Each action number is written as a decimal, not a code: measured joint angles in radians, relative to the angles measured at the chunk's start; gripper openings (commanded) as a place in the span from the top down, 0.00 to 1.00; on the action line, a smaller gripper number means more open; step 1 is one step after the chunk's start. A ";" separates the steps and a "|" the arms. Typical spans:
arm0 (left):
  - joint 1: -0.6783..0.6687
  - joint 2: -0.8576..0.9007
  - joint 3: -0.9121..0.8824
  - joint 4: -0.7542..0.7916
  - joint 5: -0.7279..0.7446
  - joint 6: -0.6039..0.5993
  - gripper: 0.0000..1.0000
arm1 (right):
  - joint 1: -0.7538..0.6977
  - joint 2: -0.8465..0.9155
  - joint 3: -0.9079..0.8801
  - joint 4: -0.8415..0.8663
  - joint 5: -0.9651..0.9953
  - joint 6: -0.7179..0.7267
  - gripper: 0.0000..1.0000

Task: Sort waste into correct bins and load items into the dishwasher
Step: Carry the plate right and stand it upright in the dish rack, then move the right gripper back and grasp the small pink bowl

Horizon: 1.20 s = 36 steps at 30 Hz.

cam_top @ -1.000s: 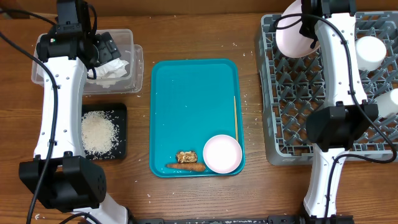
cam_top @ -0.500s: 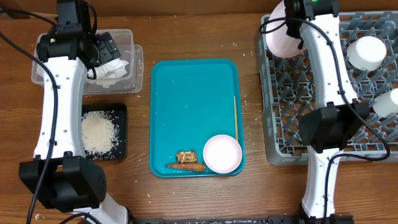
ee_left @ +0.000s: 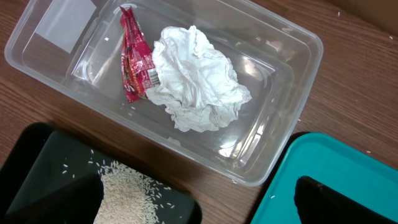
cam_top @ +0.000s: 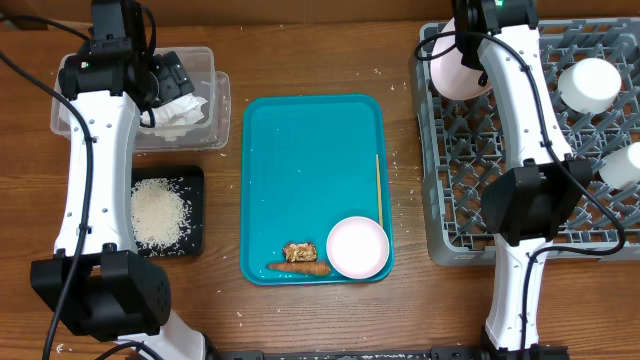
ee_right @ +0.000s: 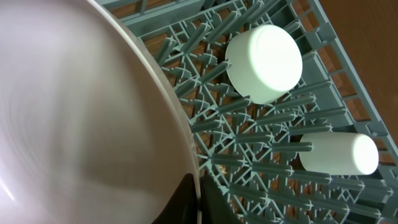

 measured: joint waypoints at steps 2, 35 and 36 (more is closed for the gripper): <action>0.000 0.000 0.000 0.000 0.000 0.000 0.00 | 0.008 0.000 0.000 -0.003 0.002 0.000 0.94; 0.000 0.000 0.000 0.000 0.000 0.000 0.00 | 0.188 -0.295 0.036 -0.203 -0.897 -0.186 0.10; 0.000 0.000 0.000 0.000 0.000 0.000 0.00 | 0.212 -0.294 0.002 -0.202 -0.921 -0.190 0.10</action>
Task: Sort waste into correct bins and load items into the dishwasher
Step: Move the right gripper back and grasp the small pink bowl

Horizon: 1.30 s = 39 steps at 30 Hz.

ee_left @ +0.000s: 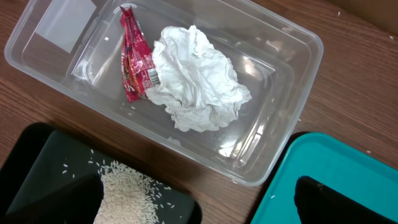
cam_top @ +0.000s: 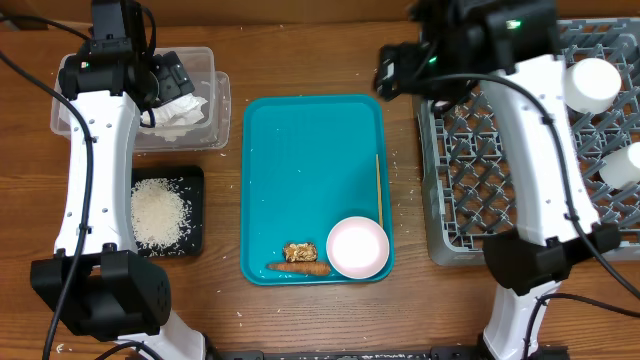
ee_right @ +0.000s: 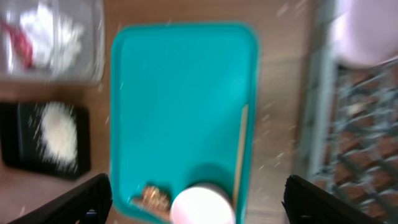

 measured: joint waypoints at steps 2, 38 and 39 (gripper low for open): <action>0.000 0.000 0.000 0.000 0.000 0.000 0.00 | 0.051 0.003 -0.073 -0.001 -0.027 -0.004 0.09; 0.000 0.000 0.000 0.000 0.000 0.000 0.00 | 0.368 0.018 -0.924 0.462 -0.058 0.429 0.36; 0.000 0.000 0.000 0.000 0.000 0.000 0.00 | 0.368 0.018 -0.928 0.462 -0.055 0.438 0.39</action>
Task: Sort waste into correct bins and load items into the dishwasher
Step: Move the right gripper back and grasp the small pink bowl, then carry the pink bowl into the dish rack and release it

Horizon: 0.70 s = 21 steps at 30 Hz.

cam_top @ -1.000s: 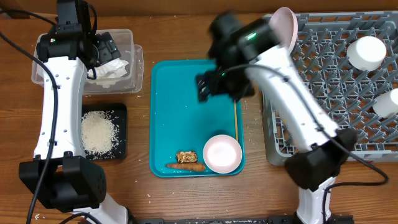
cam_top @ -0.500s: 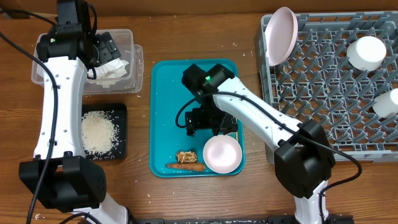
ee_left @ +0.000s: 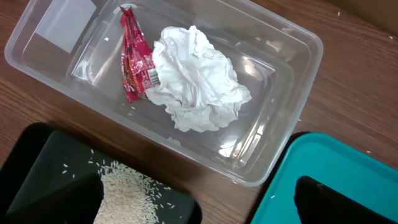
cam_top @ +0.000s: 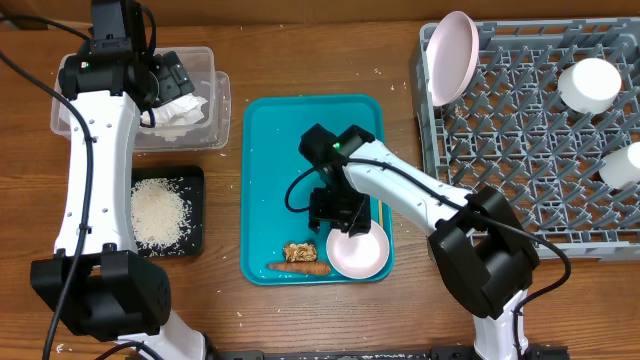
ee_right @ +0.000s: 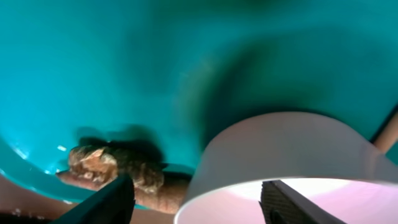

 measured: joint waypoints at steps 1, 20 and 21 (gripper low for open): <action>0.000 0.000 0.000 0.000 0.000 0.000 0.00 | 0.000 0.000 -0.006 0.003 0.004 0.010 0.43; 0.000 0.000 0.000 0.000 0.000 0.000 0.00 | 0.002 0.000 0.056 -0.028 0.015 0.038 0.96; 0.000 0.000 0.000 0.000 0.000 0.000 0.00 | 0.002 0.000 0.073 -0.042 0.016 0.031 0.96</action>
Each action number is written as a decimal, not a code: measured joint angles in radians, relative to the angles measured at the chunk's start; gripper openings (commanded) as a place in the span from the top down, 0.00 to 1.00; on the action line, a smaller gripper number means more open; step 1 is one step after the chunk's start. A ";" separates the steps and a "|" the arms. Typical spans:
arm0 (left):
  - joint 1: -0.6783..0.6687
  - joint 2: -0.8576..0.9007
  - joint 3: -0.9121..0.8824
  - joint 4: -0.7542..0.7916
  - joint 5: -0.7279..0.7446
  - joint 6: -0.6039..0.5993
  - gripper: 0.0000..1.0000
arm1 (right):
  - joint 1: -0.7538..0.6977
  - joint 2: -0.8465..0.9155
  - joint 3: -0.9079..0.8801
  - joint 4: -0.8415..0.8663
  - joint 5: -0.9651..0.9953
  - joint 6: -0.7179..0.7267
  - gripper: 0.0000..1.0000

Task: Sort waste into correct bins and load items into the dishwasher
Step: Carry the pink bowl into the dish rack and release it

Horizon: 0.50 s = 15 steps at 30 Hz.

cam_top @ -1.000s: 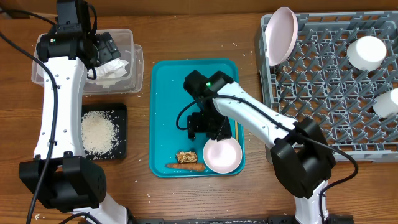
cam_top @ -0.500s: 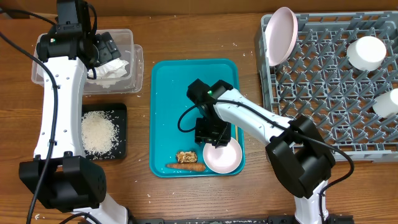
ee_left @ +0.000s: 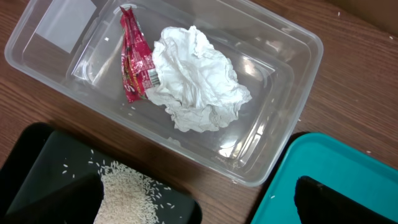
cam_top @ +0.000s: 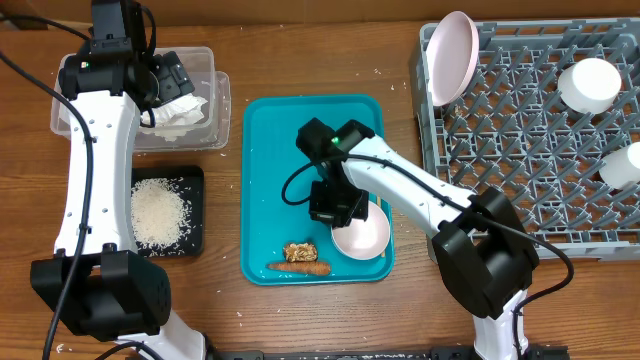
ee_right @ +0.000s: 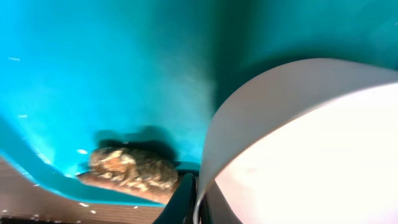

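Observation:
On the teal tray (cam_top: 290, 150), a pink bowl (cam_top: 364, 236) sits near the front right corner, tipped up slightly. My right gripper (cam_top: 336, 206) is shut on the bowl's left rim; in the right wrist view the rim of the bowl (ee_right: 298, 137) runs between the closed fingers. A brown food scrap (cam_top: 300, 251) and a carrot piece (cam_top: 298, 267) lie just left of the bowl. My left gripper (ee_left: 186, 202) hangs open and empty over the clear bin (ee_left: 280, 143), which holds a white tissue (ee_left: 196, 78) and a red wrapper (ee_left: 132, 56).
A grey dish rack (cam_top: 530, 140) stands at the right with a pink plate (cam_top: 450, 58) upright in its far left corner and two white cups (cam_top: 588, 82) further right. A black tray of rice (cam_top: 160, 212) lies at the front left.
My right gripper stood open around the bowl's rim and is now shut on it. The bowl sits slightly further back on the tray and is tipped. The left arm has not moved.
My right gripper first held the pink plate at the rack's far left corner. Then the plate was in the rack and the gripper was above the tray. Later it was open at the pink bowl, and now it grips the rim. The left arm stayed over the clear bin throughout.

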 measured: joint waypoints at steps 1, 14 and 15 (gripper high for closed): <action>0.000 0.000 0.000 0.000 0.000 0.000 0.00 | 0.000 0.000 0.020 -0.015 -0.001 -0.008 0.96; 0.000 0.000 0.000 0.000 0.000 0.000 0.00 | -0.134 0.003 0.659 -0.352 0.021 -0.238 0.96; 0.000 0.000 0.000 0.000 0.000 0.000 0.00 | -0.168 0.000 0.699 -0.356 0.022 -0.252 0.96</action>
